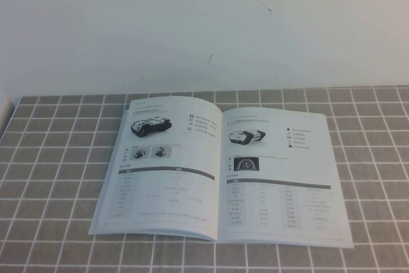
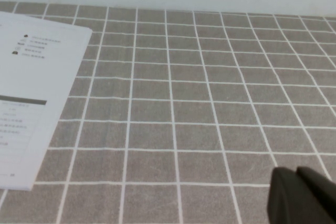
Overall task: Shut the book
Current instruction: 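Close the open booklet and leave it lying on the table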
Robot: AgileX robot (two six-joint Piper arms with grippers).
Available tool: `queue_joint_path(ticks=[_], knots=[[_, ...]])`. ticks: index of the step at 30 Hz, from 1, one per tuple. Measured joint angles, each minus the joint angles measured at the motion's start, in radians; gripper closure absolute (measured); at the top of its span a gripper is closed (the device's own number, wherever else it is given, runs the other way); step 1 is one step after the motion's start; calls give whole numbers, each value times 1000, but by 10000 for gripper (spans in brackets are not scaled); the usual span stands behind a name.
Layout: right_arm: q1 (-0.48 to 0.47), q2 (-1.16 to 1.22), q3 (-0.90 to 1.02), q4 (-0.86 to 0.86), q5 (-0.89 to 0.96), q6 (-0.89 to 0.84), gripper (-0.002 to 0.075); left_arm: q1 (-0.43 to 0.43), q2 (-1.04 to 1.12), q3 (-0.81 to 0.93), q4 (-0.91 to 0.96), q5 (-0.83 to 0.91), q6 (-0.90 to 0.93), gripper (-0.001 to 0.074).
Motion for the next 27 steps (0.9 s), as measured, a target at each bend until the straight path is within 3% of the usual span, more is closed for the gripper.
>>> queue_joint_path(ticks=[7,15,22,27], knots=[[0,0,11,0,-90,0,729,0,0,0,0,0,0,738],[4,0,11,0,-533,0,729,0,0,0,0,0,-2,738],[9,0,11,0,-658,0,729,0,0,0,-15,-21,-12,738],[9,0,11,0,-680,0,729,0,0,6,-366,-265,-116,738]])
